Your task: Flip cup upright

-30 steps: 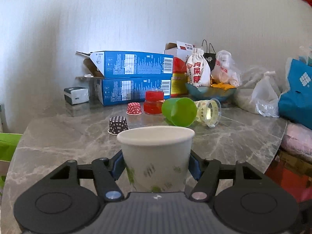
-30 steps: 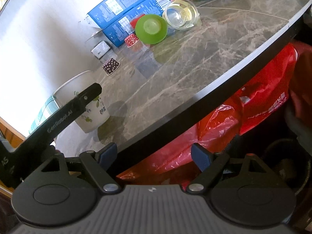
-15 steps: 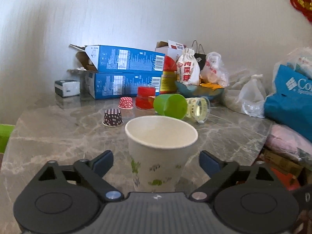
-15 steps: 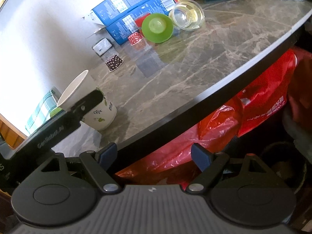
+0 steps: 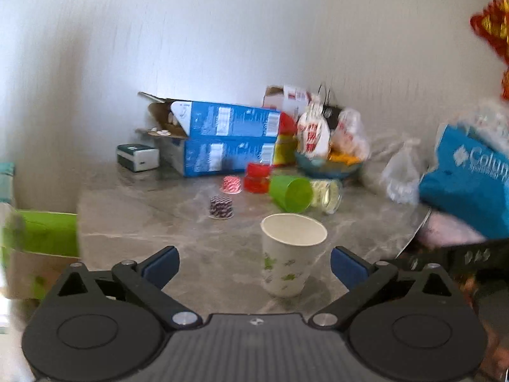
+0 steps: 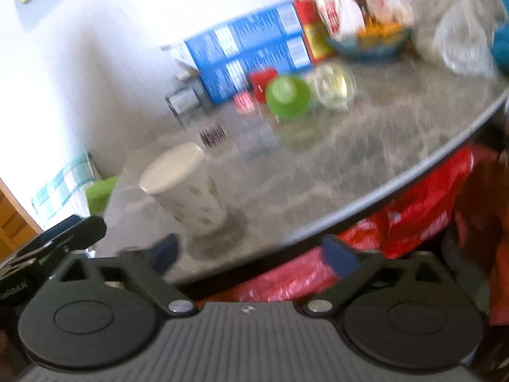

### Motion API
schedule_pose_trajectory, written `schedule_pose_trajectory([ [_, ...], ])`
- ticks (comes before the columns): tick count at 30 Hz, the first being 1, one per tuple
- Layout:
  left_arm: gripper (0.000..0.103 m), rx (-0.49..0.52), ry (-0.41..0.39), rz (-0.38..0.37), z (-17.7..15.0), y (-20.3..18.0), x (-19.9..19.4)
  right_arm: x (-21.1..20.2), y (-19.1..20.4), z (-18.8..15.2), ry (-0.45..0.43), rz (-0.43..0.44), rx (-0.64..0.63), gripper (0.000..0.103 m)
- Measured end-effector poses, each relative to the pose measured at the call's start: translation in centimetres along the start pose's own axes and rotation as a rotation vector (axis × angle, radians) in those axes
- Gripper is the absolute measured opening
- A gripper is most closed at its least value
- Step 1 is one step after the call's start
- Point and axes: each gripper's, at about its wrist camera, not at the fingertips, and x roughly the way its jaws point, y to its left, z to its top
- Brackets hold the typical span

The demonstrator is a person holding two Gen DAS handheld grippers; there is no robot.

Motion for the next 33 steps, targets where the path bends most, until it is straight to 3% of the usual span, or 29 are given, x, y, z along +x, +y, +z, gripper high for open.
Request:
schedule_pose_trajectory([
  [3, 0.102, 0.016, 0.079, -0.001, 1.6, -0.1, -1.3, -2.1, 1.6, 0.9, -0.057, -0.015, -0.040, 0.102],
  [7, 0.102, 0.045, 0.058, -0.025, 2.7, -0.6, -4.0, -4.4, 2.8, 1.8, -0.085, -0.070, -0.063, 0.102],
  [11, 0.102, 0.048, 0.082, 0.005, 3.7, -1.3, -5.0, -6.3, 3.6, 1.9, -0.099, -0.098, -0.091, 0.102],
  [22, 0.102, 0.046, 0.133, 0.014, 5.3, -3.6, -7.0, -9.3, 4.2, 1.8, -0.111, -0.095, -0.121, 0.102],
  [33, 0.102, 0.042, 0.146, 0.040, 4.8, -4.6, -6.9, -10.1, 4.3, 1.0, -0.104, -0.103, -0.134, 0.102],
])
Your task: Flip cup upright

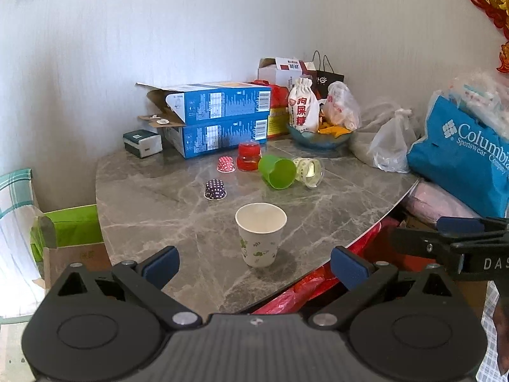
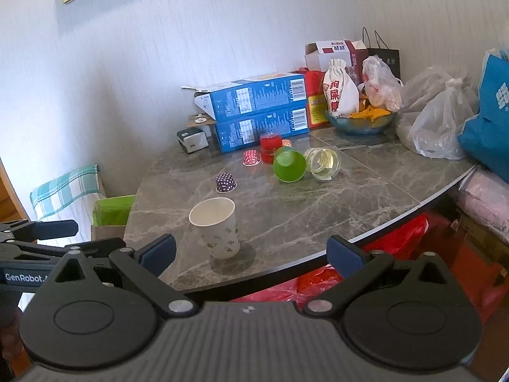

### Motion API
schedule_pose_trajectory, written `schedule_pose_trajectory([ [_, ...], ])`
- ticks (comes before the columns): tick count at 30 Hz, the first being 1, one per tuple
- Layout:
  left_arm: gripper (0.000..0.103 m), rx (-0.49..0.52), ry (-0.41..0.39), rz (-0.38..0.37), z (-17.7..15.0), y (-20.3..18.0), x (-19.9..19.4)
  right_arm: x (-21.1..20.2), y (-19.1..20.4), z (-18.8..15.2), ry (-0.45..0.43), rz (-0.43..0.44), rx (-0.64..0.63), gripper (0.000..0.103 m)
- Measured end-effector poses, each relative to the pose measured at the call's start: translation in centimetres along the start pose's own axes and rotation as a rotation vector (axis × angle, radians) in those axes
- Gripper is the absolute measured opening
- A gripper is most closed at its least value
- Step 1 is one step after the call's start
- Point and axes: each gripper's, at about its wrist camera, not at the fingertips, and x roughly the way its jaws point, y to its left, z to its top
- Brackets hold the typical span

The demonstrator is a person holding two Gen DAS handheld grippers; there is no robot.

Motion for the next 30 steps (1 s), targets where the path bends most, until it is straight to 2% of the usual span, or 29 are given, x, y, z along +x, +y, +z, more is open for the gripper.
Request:
schedule_pose_trajectory([
  [30, 0.102, 0.016, 0.014, 0.009, -0.38, -0.50, 0.48, 0.45, -0.11, -0.36, 0.008, -0.013, -0.016, 0.102],
])
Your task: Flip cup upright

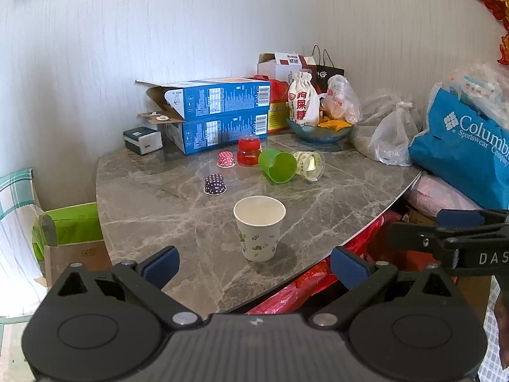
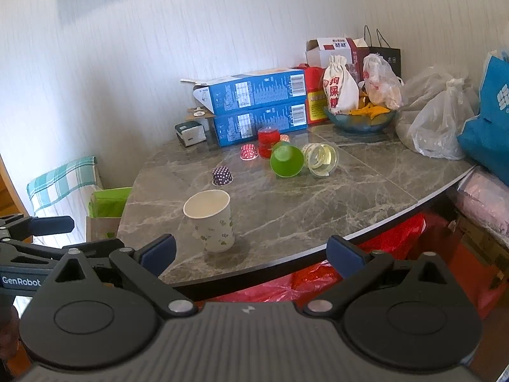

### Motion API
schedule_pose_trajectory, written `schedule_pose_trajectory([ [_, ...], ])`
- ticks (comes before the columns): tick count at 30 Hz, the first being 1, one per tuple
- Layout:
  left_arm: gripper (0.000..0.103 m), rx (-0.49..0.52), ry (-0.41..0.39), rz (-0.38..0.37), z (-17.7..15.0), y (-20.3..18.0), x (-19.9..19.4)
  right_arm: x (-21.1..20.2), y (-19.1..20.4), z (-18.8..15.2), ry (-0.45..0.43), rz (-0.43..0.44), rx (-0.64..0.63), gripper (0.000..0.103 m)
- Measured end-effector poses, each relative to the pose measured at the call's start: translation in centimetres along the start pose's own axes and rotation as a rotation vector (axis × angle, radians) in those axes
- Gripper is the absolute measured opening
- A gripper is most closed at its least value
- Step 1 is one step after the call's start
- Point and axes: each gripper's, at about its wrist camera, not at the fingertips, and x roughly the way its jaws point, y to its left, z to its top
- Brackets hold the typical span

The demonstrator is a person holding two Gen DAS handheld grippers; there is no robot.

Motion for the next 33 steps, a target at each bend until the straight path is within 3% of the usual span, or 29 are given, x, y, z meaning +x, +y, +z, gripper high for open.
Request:
schedule_pose_trajectory([
  [33, 0.102, -0.018, 0.002, 0.019, 0.06, 0.33, 0.70, 0.39, 0.14, 0.59, -0.007, -0.010, -0.034, 0.102],
])
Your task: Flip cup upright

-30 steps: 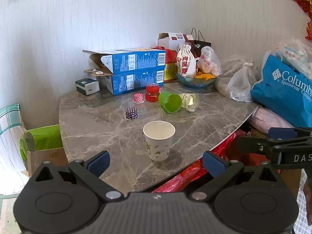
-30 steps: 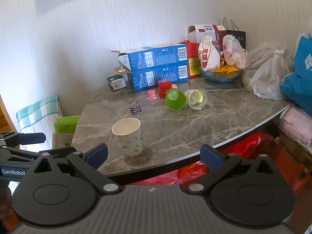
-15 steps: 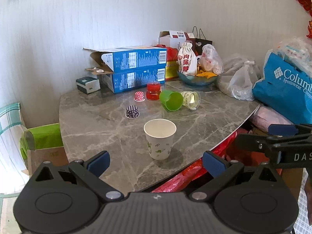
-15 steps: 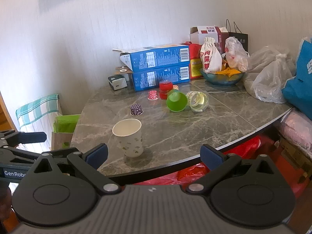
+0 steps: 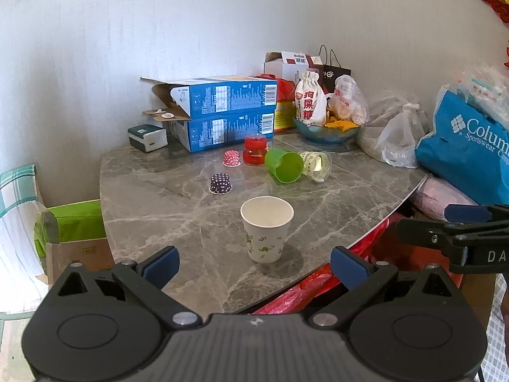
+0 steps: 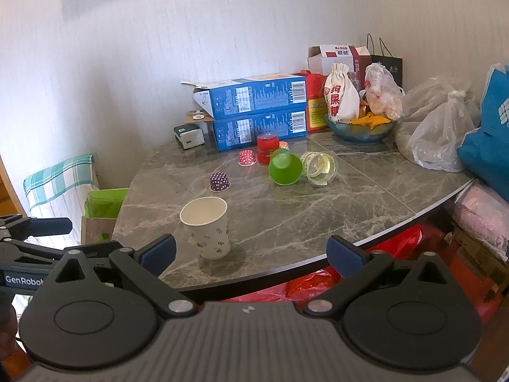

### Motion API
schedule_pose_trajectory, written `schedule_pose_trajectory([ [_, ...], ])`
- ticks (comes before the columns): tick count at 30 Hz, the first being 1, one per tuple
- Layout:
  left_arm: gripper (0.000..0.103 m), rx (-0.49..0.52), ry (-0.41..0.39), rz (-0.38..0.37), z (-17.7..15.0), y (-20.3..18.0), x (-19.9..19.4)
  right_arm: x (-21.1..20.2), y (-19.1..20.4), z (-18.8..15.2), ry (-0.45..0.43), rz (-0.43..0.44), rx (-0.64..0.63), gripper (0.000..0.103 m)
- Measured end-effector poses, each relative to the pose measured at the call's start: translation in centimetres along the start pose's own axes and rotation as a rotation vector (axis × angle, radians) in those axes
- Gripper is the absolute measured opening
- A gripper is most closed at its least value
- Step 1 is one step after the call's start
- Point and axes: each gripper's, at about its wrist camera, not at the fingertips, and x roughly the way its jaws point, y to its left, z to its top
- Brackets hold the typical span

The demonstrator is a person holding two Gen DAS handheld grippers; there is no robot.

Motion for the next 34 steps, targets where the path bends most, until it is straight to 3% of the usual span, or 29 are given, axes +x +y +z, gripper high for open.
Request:
schedule_pose_trajectory([
  [34, 0.102, -0.021, -0.007, 0.013, 0.4, 0.5, 1.0, 0.8, -0.4, 0.2, 0.016, 0.008, 0.002, 0.102],
])
